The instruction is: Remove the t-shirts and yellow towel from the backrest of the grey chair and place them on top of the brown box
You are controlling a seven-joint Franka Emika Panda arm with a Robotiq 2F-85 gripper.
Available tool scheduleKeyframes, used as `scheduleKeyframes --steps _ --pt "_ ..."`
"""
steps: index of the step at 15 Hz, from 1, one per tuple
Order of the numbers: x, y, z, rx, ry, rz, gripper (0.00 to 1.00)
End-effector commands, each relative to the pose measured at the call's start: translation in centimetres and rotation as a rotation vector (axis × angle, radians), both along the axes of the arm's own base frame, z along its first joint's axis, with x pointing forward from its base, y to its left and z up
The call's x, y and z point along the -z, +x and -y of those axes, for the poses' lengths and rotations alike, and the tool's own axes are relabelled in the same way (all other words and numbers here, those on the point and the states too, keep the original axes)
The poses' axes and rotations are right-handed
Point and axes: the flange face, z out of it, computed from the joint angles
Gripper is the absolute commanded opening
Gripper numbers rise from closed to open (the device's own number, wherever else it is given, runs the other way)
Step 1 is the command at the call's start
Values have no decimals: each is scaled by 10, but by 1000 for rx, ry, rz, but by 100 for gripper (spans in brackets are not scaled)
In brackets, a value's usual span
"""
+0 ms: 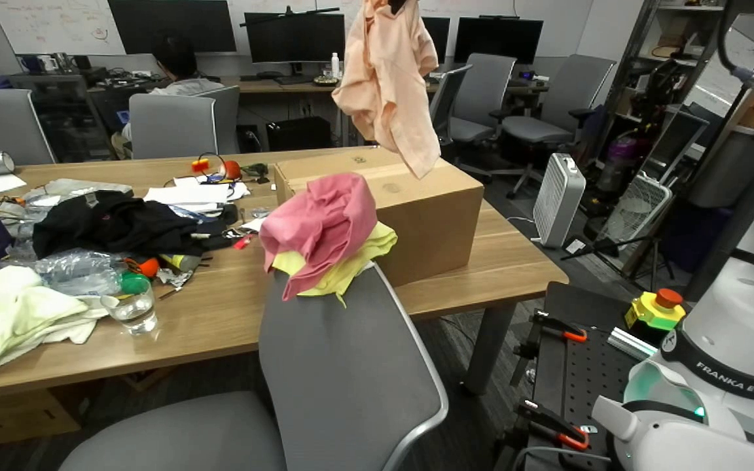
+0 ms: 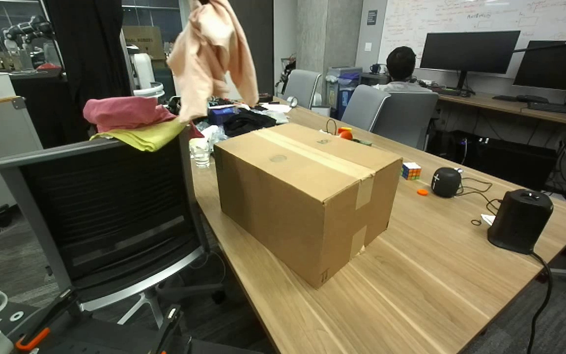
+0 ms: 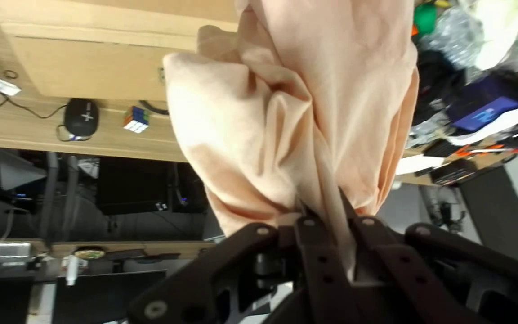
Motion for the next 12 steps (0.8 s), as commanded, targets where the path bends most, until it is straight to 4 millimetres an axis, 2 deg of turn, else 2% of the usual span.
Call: scheduleKeyframes --steps 1,3,5,7,11,12 --pt "-8 28 62 163 -24 92 3" --pt "-9 32 92 236 -49 140 3" --pt "-7 36 109 283 -75 194 3" --pt "-5 40 117 317 -99 257 3" --pt "7 49 115 362 -133 337 3" --pt "14 52 111 367 -150 324 36"
